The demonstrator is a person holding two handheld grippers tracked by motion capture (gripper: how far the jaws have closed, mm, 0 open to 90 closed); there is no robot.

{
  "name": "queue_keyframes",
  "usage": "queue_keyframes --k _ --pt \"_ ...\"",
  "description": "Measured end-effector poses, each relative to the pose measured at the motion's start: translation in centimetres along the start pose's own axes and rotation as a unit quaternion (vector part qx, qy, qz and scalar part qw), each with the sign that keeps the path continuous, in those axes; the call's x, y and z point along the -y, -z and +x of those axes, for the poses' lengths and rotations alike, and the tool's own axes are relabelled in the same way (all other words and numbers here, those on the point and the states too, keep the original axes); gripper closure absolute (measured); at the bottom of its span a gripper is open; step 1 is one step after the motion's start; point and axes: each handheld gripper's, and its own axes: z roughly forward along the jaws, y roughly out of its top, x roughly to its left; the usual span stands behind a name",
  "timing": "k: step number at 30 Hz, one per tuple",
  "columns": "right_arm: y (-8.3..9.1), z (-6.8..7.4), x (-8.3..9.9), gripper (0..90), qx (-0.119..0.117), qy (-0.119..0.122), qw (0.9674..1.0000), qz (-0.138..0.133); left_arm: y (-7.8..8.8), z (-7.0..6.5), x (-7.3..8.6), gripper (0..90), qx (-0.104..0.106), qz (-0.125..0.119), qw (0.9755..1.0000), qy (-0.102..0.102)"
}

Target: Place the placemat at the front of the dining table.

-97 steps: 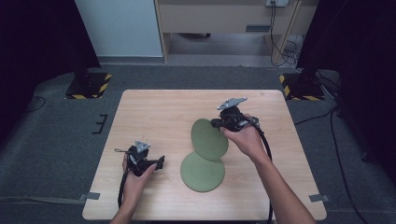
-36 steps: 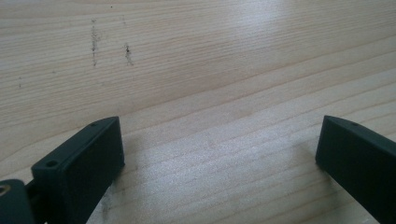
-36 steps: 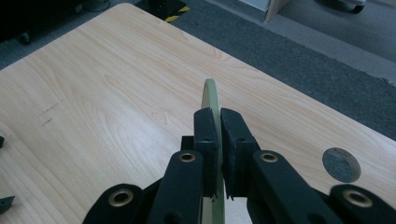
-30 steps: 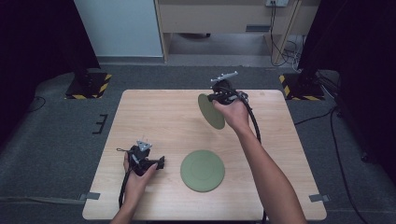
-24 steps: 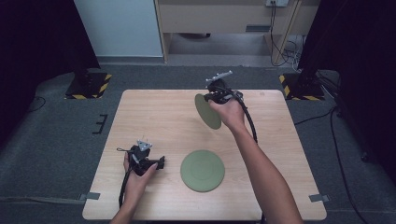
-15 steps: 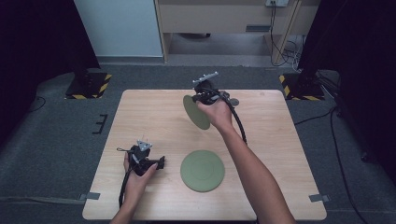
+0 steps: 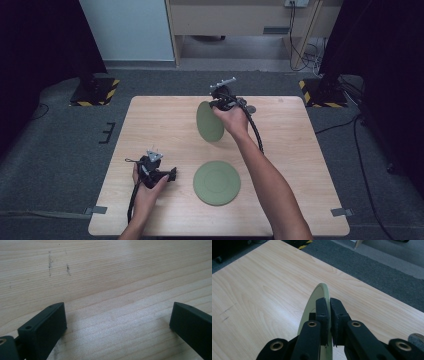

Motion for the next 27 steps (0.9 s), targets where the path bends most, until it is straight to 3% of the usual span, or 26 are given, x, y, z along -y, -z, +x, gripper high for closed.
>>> queue_keyframes --k 13,27 --pt "0.5 -2.5 0.5 86.0 0.019 -0.009 0.9998 -0.001 -0.1 0.0 0.0 0.0 0.000 0.000 1.0000 0.001" --pt "0.1 -4.8 1.5 86.0 0.022 -0.021 0.9995 0.005 -0.1 0.0 -0.1 0.0 0.000 0.001 1.0000 0.002"
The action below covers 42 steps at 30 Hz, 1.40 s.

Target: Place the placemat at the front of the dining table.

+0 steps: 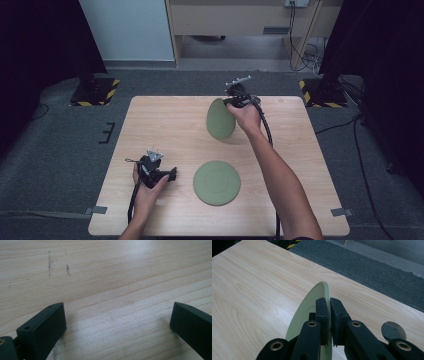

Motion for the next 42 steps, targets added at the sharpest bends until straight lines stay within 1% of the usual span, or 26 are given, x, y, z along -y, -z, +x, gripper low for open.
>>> queue_keyframes --k 4,15,18,26,27,35,42 --pt "-0.2 -0.7 0.4 86.0 -0.001 0.000 1.0000 0.002 0.0 0.0 0.0 0.0 0.000 0.000 1.0000 0.001" --pt "-0.9 -2.4 1.6 86.0 0.002 -0.013 0.9998 0.012 0.0 0.0 0.0 0.0 0.000 0.000 1.0000 0.001" --pt "-1.0 -2.8 1.9 86.0 0.002 -0.013 0.9998 0.014 0.0 0.0 0.0 0.0 0.000 0.000 1.0000 0.002" --pt "-1.4 -3.5 2.5 86.0 0.002 -0.017 0.9997 0.019 0.0 0.0 0.0 0.0 0.000 0.002 1.0000 0.000" --pt "-1.5 -3.7 2.7 85.9 0.002 -0.022 0.9996 0.020 0.0 0.0 0.0 0.0 0.000 0.002 1.0000 0.000" --pt "-2.0 -4.5 3.8 85.9 0.006 -0.027 0.9992 0.029 0.0 0.0 0.0 0.0 0.000 0.002 1.0000 -0.001" --pt "-2.1 -4.7 4.3 85.9 0.006 -0.032 0.9990 0.030 -0.1 0.0 -0.1 0.0 0.001 0.002 1.0000 -0.002"
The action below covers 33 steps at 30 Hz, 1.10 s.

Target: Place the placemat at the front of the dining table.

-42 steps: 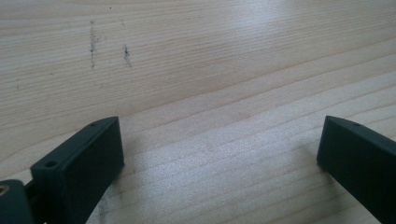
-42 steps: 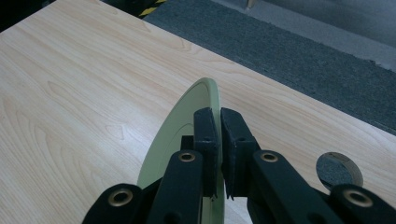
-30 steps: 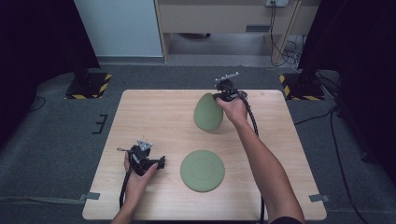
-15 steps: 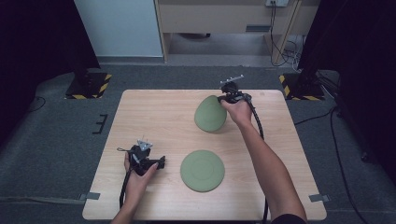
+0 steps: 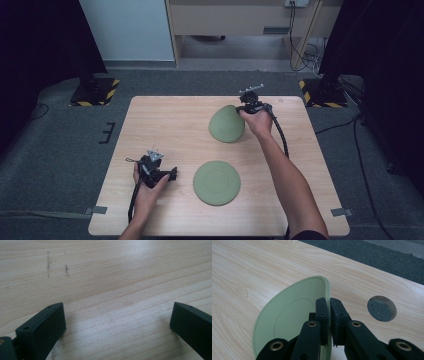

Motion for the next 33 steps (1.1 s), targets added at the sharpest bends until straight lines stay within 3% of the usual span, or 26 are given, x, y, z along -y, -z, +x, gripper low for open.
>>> queue_keyframes --k 33 --pt "0.1 -2.7 4.0 85.2 0.019 -0.031 0.9991 0.021 0.0 -0.1 0.0 0.1 -0.003 -0.002 1.0000 0.001"
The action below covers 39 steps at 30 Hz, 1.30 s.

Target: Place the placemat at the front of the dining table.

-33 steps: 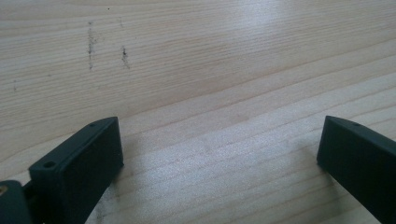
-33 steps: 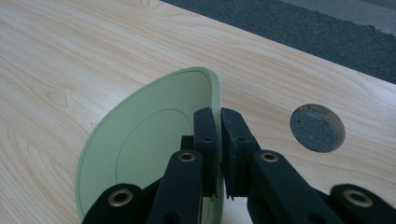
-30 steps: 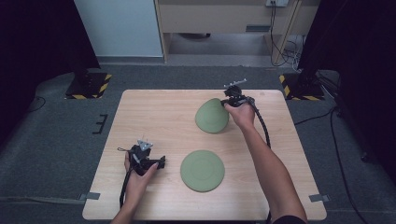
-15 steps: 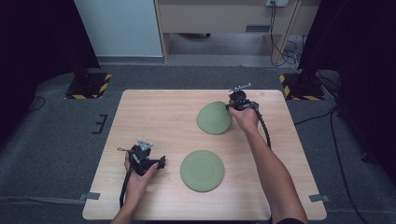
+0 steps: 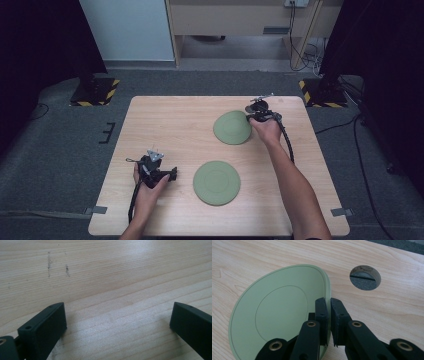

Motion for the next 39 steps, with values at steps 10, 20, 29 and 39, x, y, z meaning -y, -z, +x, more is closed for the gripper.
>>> queue_keyframes --k 10,20,29,39 --pt "0.0 -0.8 0.7 85.2 0.005 -0.009 0.9999 0.004 0.0 -0.1 0.0 0.2 -0.001 0.000 1.0000 0.001" --pt "-0.1 -1.3 1.2 84.6 0.007 -0.018 0.9997 0.012 0.0 -0.1 0.0 0.2 -0.002 0.000 1.0000 0.002" --pt "-0.1 -1.5 1.7 79.5 0.020 -0.028 0.9993 0.015 0.0 -0.4 0.0 0.4 -0.001 -0.001 1.0000 0.001" --pt "0.1 -2.2 2.3 61.6 0.035 -0.041 0.9985 0.007 0.0 -0.5 0.0 0.5 -0.001 -0.001 1.0000 0.001"
